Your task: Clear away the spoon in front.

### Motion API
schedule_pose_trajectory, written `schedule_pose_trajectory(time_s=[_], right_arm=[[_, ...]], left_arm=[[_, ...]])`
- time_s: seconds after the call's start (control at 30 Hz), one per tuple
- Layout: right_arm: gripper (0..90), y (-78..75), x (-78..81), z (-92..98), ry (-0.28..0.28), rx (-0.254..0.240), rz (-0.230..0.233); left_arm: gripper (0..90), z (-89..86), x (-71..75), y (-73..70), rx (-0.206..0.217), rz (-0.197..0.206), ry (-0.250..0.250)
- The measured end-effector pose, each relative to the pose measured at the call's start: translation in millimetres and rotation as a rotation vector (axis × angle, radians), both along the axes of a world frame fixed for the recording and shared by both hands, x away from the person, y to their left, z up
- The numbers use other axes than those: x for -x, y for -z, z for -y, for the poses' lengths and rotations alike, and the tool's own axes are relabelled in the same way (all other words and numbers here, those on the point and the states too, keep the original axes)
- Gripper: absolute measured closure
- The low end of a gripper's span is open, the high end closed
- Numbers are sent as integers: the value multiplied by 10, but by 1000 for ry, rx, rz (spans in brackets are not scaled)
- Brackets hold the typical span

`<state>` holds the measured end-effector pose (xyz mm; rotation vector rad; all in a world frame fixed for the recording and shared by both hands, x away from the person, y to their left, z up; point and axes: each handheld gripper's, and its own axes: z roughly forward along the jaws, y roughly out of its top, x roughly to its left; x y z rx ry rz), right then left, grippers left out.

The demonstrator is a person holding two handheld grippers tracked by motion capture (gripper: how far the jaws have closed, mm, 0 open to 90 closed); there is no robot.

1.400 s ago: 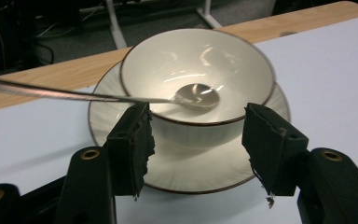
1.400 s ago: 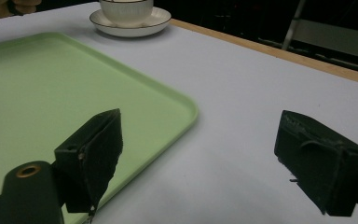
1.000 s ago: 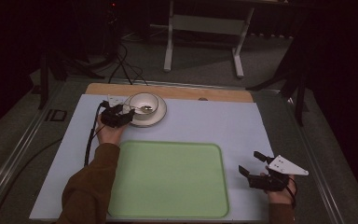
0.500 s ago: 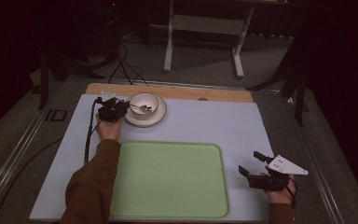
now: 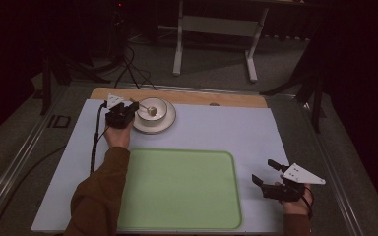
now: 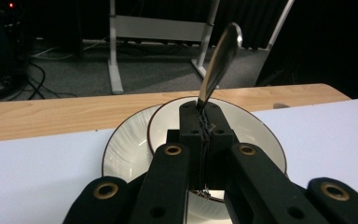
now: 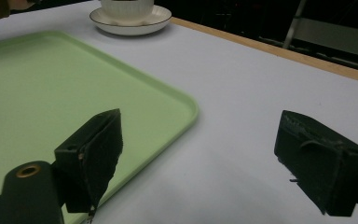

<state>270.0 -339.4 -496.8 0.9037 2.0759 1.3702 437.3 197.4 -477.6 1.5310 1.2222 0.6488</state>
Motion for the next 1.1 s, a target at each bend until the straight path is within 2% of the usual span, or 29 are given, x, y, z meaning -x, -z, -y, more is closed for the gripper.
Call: schedule_pose_trajectory(time_s=[0.37, 0.57, 0.97, 1.1], right_arm=[[149, 1, -1, 0, 0, 2, 0], [149, 1, -1, 1, 1, 2, 0], [149, -1, 2, 1, 3, 2, 2], [149, 0, 0, 0, 3, 4, 2]], left_arm=[[892, 20, 75, -95, -19, 37, 16], [892, 5, 118, -147, -15, 50, 19], [893, -38, 268, -335, -4, 76, 46], [893, -37, 342, -398, -13, 86, 68]])
